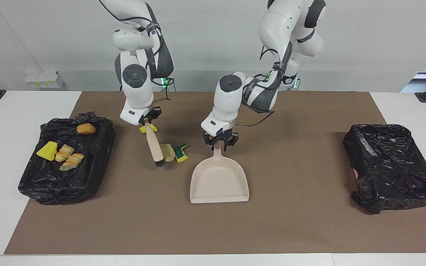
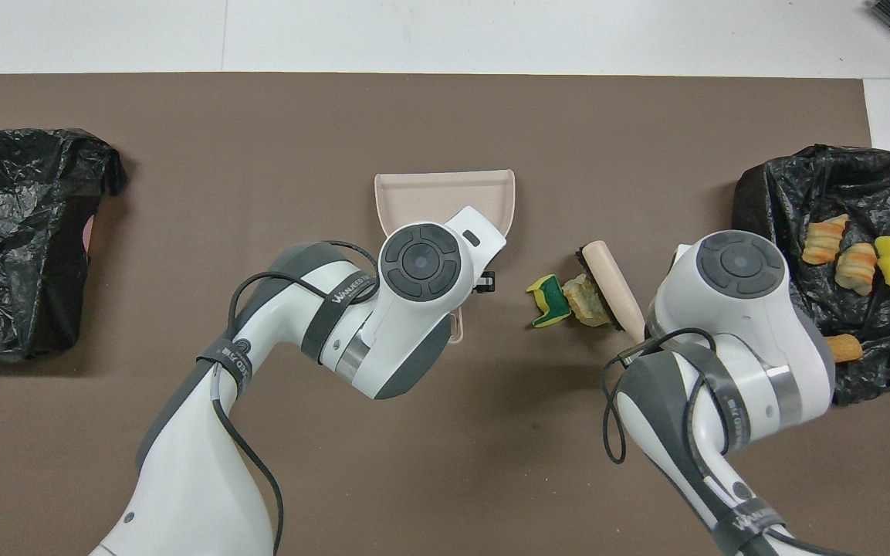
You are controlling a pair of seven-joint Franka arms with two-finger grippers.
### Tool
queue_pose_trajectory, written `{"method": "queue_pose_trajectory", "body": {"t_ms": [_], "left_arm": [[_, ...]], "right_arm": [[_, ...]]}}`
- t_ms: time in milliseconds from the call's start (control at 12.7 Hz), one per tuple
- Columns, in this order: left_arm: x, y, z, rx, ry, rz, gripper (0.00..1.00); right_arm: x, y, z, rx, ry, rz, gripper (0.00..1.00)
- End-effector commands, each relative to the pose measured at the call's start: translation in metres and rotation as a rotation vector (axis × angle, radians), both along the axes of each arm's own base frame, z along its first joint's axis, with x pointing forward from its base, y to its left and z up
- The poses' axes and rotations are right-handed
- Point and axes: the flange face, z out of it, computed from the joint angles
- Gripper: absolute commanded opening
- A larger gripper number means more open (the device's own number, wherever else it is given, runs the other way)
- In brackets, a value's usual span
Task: Sweep and dump trash in bin
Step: 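Sweep the sponge pieces toward the dustpan with the right gripper's brush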
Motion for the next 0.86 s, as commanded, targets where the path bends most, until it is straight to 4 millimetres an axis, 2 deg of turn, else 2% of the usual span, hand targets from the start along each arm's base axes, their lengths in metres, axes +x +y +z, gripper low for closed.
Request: {"method": "queue_pose_trajectory", "body": {"t_ms": [0, 79, 157, 314, 472, 629, 786], "left_arm": [[-0.005, 0.003, -0.002, 0.029, 0.004, -0.002, 0.27], [-0.006, 0.004, 0.001, 0.035, 0.011, -0.005, 0.1], [-0.006, 0.007, 0.008, 0.039, 0.013, -0.007, 0.0], [-0.004, 0.021, 0.03, 0.06, 0.02, -0.099, 0.0], [-0.006, 0.042, 0.051, 0.101, 0.058, -0.271, 0.0], [-0.003, 0.059, 0.054, 0.144, 0.083, -0.446, 0.0], [0.003, 0.074, 0.051, 0.185, 0.101, -0.574, 0.0]], "right_arm": [[-0.014, -0.016, 0.011, -0.022, 0.044, -0.13, 0.0], [-0.019, -0.013, 0.011, -0.058, 0.047, -0.216, 0.0], [-0.027, -0.01, 0.013, -0.097, 0.058, -0.29, 0.0], [-0.045, -0.006, 0.013, -0.138, 0.07, -0.35, 0.0], [-0.069, -0.016, 0.004, -0.165, 0.078, -0.402, 0.0], [-0.098, -0.028, -0.001, -0.17, 0.075, -0.428, 0.0], [-0.133, -0.037, -0.016, -0.162, 0.043, -0.436, 0.0]]}}
